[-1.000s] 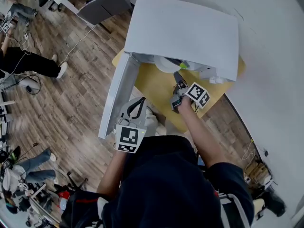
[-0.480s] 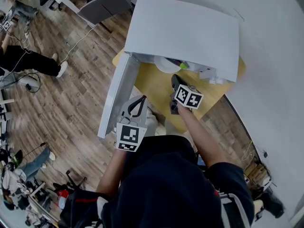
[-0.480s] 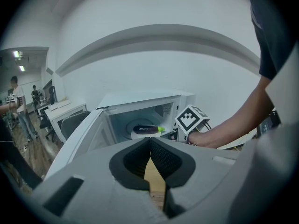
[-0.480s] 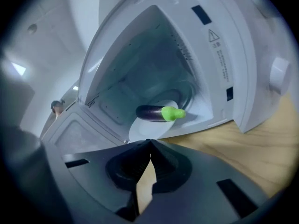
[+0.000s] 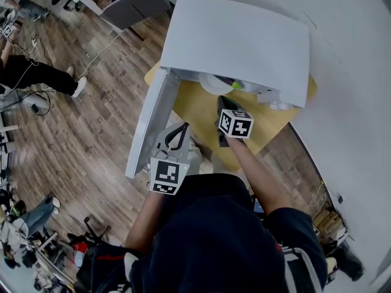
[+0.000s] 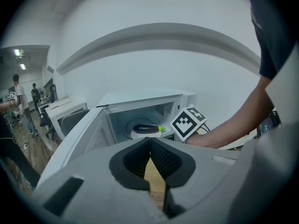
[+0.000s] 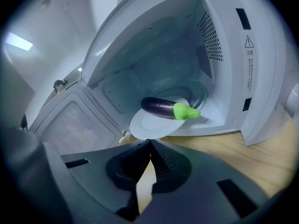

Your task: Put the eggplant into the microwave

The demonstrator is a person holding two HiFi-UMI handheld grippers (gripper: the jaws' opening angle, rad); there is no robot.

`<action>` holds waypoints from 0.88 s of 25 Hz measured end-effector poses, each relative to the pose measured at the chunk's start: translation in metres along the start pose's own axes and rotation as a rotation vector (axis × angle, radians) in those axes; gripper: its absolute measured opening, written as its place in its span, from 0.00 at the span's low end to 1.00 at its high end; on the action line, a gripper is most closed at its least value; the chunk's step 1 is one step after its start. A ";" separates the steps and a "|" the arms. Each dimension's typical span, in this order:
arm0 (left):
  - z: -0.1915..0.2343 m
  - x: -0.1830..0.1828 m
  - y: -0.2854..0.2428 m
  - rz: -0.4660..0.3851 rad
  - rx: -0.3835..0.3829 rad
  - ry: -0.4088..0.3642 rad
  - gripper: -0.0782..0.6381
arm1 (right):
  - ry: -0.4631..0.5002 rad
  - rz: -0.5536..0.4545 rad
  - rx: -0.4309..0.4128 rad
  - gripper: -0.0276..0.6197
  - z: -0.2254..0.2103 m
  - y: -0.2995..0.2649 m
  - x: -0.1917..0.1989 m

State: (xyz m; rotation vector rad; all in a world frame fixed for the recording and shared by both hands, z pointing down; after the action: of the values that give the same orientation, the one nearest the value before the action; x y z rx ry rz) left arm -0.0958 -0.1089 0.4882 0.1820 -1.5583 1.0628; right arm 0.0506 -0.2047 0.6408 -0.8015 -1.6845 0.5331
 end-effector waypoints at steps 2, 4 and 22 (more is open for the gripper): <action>0.001 0.001 0.000 0.001 -0.001 0.001 0.13 | -0.003 0.003 -0.004 0.06 0.001 -0.002 0.000; 0.002 0.001 -0.001 0.003 -0.002 0.003 0.13 | -0.008 0.007 -0.009 0.06 0.002 -0.004 0.000; 0.008 0.007 -0.003 0.015 -0.008 0.022 0.13 | -0.055 -0.001 -0.017 0.06 0.004 -0.024 -0.019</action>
State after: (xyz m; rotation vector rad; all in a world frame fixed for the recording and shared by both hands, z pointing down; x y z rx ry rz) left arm -0.1017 -0.1129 0.4967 0.1534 -1.5460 1.0667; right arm 0.0437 -0.2347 0.6443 -0.8052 -1.7421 0.5451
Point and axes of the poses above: the fingertips, and each gripper's own axes: y backward along the fingers, z to its left, x out of its underside, the point moved 4 cm from there along y, backward along the fingers, and after that the axes turned 11 degrees about x, right-handed, at the moved point
